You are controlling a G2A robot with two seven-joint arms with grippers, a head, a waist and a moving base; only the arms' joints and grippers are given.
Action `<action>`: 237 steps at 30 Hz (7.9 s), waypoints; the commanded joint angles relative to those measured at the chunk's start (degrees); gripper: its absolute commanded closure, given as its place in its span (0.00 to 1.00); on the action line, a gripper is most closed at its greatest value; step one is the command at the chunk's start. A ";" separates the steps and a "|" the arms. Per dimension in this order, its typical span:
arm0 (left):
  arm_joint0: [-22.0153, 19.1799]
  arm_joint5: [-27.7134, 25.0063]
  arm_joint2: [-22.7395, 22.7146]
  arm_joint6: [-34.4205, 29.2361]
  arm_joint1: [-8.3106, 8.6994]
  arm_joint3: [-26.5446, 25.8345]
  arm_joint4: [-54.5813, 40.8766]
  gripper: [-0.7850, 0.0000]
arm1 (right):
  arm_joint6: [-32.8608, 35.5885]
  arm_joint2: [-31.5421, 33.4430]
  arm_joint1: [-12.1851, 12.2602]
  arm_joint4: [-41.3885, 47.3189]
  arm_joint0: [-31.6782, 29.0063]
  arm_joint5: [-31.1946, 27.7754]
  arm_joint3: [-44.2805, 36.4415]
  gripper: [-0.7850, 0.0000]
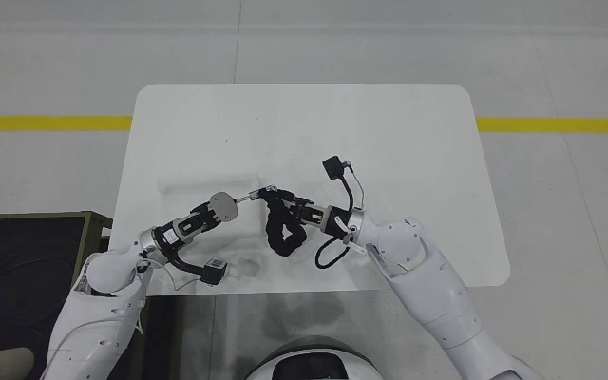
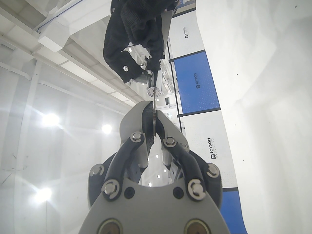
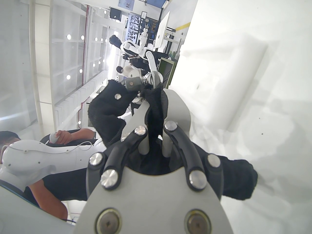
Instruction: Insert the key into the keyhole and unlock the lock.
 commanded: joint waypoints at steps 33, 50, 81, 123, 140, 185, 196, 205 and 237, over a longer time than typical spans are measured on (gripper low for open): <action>-0.30 0.37 1.20 0.55 0.89 0.09 -0.22 1.00 | 0.11 -2.22 0.33 -2.21 1.24 -0.83 -0.20 1.00; -0.95 0.16 0.87 2.95 1.04 1.68 -9.05 0.00 | -0.88 0.29 0.37 5.86 0.97 -0.26 1.29 1.00; -9.85 -86.55 7.41 -3.11 14.53 -1.57 -68.22 0.00 | -2.47 2.86 1.15 1.35 -3.49 2.71 -3.83 1.00; -28.42 -71.01 32.47 -116.80 19.66 12.78 -201.49 0.49 | -3.34 4.28 0.78 -3.82 -8.36 2.72 -8.58 1.00; -28.66 -75.53 32.01 -112.28 18.00 13.34 -194.09 1.00 | -2.77 4.43 0.07 -3.71 -7.44 3.59 -7.58 1.00; -13.06 -85.28 12.51 -62.91 15.53 -3.92 -116.35 1.00 | -1.60 4.97 -1.38 -4.09 -5.81 5.21 -6.19 1.00; -8.28 -76.63 11.05 -33.00 13.93 -5.79 -80.23 1.00 | -1.61 4.99 -1.36 -3.40 -5.33 4.73 -5.44 1.00; -6.12 -62.45 11.68 -16.72 13.67 -4.54 -58.58 1.00 | -1.71 4.21 -1.41 -3.14 -4.52 4.76 -4.75 1.00; -5.22 -56.48 10.51 -13.15 12.68 -2.35 -61.66 0.00 | -34.03 10.27 2.22 -81.04 -13.03 25.05 -17.20 1.00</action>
